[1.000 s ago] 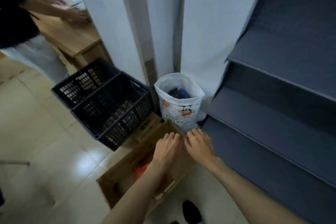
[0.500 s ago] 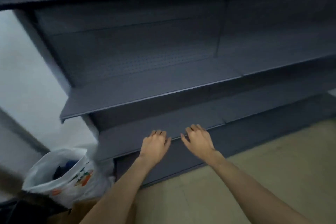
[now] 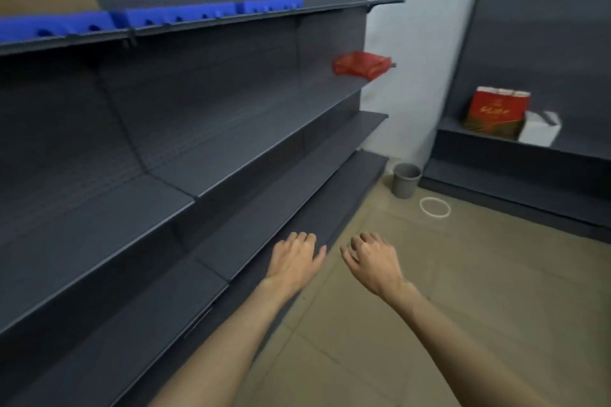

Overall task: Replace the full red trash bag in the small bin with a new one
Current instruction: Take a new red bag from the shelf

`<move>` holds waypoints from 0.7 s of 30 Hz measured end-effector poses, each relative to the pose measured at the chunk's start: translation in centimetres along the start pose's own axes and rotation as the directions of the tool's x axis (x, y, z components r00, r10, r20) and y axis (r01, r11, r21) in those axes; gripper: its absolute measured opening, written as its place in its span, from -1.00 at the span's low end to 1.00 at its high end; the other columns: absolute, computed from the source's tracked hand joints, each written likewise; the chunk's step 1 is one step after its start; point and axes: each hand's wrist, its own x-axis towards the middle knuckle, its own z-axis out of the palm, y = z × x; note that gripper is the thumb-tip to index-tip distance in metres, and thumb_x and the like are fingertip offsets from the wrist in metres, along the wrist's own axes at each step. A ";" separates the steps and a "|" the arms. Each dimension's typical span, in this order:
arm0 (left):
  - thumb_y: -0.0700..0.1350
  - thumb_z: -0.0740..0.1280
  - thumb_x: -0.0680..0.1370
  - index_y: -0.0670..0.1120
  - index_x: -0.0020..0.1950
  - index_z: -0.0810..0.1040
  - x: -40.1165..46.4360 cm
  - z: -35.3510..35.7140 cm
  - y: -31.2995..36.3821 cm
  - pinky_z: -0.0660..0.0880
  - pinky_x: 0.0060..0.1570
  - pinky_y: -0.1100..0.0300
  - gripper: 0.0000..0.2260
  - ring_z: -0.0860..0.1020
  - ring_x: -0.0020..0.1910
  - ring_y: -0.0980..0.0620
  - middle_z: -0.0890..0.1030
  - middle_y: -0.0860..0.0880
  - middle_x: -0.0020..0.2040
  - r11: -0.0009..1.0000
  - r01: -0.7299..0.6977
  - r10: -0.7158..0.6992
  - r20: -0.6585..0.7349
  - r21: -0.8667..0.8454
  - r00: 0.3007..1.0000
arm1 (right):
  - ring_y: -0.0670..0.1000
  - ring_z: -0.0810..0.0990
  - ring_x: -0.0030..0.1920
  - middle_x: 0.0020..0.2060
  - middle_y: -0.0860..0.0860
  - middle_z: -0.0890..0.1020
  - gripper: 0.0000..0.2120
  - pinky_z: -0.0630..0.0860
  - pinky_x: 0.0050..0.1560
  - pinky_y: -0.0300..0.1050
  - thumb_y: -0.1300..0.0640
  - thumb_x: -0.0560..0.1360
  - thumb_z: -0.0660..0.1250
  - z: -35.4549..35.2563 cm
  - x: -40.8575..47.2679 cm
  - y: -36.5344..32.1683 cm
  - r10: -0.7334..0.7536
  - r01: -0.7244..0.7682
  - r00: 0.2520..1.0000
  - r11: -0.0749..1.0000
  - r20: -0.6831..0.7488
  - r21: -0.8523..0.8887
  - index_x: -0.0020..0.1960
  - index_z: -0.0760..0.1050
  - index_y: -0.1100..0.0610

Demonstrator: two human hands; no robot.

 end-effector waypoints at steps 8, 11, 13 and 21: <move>0.18 0.04 0.64 -0.08 0.15 0.53 11.6 2.2 8.9 0.44 -0.02 0.03 -0.58 0.53 0.11 -0.07 0.62 -0.06 0.09 0.985 -0.169 0.171 0.069 -0.022 0.983 | 0.18 0.60 -0.01 -0.12 0.13 0.64 -0.61 0.49 -0.09 -0.02 -0.14 0.57 0.17 -2.1 3.1 13.1 0.209 -0.209 0.978 0.976 -0.008 -0.061 -0.10 0.55 0.16; 0.18 0.05 0.64 -0.08 0.14 0.53 14.9 2.7 10.9 0.44 0.00 0.03 -0.58 0.54 0.11 -0.07 0.63 -0.06 0.09 0.974 -0.223 0.225 0.073 -0.036 0.972 | 0.18 0.59 0.02 -0.09 0.12 0.64 -0.60 0.49 -0.08 -0.02 -0.15 0.58 0.14 -2.0 4.5 15.6 0.262 -0.262 0.965 0.962 -0.009 -0.073 -0.08 0.55 0.16; 0.18 0.05 0.64 -0.08 0.13 0.53 17.2 3.0 11.8 0.44 0.01 0.04 -0.59 0.54 0.11 -0.07 0.63 -0.07 0.09 0.968 -0.249 0.251 0.078 -0.038 0.965 | 0.17 0.58 0.03 -0.07 0.12 0.64 -0.59 0.48 -0.08 -0.02 -0.16 0.59 0.12 -1.9 5.9 16.9 0.278 -0.277 0.961 0.957 -0.003 -0.089 -0.06 0.55 0.15; 0.19 0.03 0.64 -0.08 0.13 0.52 29.2 4.7 12.5 0.43 -0.01 0.03 -0.58 0.55 0.09 -0.08 0.64 -0.09 0.08 0.950 -0.308 0.311 0.061 -0.061 0.948 | 0.19 0.60 -0.07 -0.18 0.14 0.63 -0.61 0.48 -0.20 -0.01 -0.13 0.57 0.17 -0.5 15.3 21.9 0.314 -0.315 0.949 0.942 -0.029 -0.118 -0.16 0.54 0.16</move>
